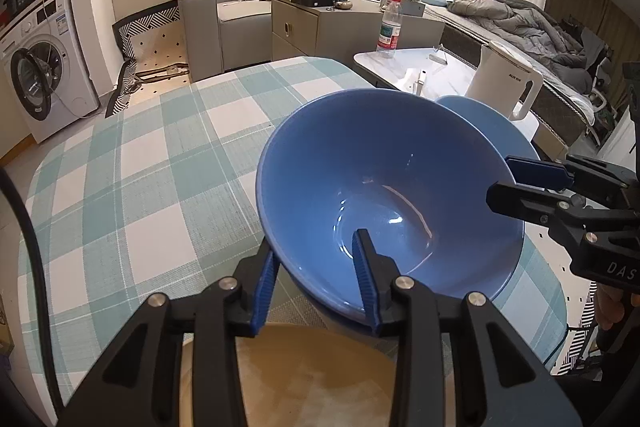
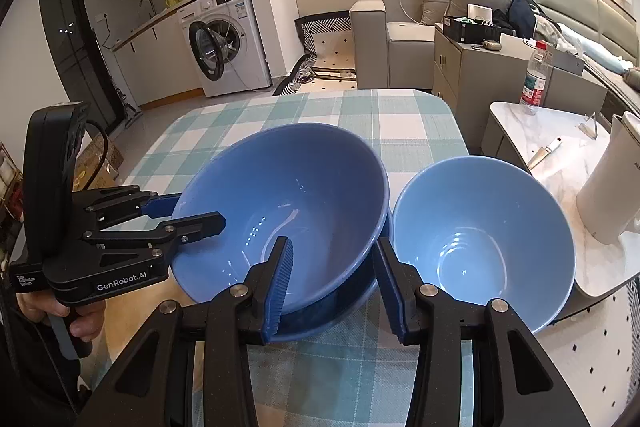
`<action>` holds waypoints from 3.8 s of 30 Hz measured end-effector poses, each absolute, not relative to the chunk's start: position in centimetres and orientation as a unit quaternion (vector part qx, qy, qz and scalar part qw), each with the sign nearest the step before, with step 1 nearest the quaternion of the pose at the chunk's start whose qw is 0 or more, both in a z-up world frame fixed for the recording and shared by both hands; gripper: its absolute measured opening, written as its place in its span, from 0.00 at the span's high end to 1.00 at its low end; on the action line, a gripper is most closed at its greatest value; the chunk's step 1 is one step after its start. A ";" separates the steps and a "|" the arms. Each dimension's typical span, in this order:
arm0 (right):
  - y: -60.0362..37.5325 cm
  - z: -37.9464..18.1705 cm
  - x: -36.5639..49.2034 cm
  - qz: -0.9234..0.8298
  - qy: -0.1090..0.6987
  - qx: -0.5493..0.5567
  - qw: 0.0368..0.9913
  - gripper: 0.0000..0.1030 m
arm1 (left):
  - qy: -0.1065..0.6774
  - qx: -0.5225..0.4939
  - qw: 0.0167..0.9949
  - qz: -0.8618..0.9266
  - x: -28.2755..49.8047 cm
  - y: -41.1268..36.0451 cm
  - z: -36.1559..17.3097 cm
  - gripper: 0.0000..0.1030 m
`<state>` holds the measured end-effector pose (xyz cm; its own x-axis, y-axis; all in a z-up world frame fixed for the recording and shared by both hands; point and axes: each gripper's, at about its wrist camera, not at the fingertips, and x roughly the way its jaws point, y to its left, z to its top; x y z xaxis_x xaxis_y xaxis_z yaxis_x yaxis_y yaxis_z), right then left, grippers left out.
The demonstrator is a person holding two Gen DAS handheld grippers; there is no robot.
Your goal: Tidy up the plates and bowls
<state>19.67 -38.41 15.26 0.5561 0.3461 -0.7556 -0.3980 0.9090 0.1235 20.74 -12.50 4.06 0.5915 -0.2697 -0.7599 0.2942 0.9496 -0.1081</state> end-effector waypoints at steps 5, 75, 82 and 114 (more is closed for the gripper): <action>-38.3 14.6 19.7 0.206 0.426 -0.040 0.880 0.58 | 0.426 0.020 0.891 -0.156 20.9 -12.7 3.7 0.66; -38.4 12.6 18.8 0.210 0.433 -0.045 0.875 0.49 | 0.450 0.053 0.879 -0.150 20.4 -14.4 3.1 0.46; -39.1 13.1 18.8 0.209 0.423 -0.034 0.881 0.32 | 0.442 0.049 0.883 -0.149 20.5 -14.0 3.9 0.40; -46.3 16.7 18.5 0.133 0.379 0.013 0.916 0.03 | 0.398 0.043 0.895 -0.197 21.4 -17.3 7.9 0.00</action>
<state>18.49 -46.25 16.68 0.6771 0.2542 -0.6906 -0.2339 0.9641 0.1256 21.39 -17.28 7.93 0.6056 -0.3182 -0.7293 0.3867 0.9188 -0.0797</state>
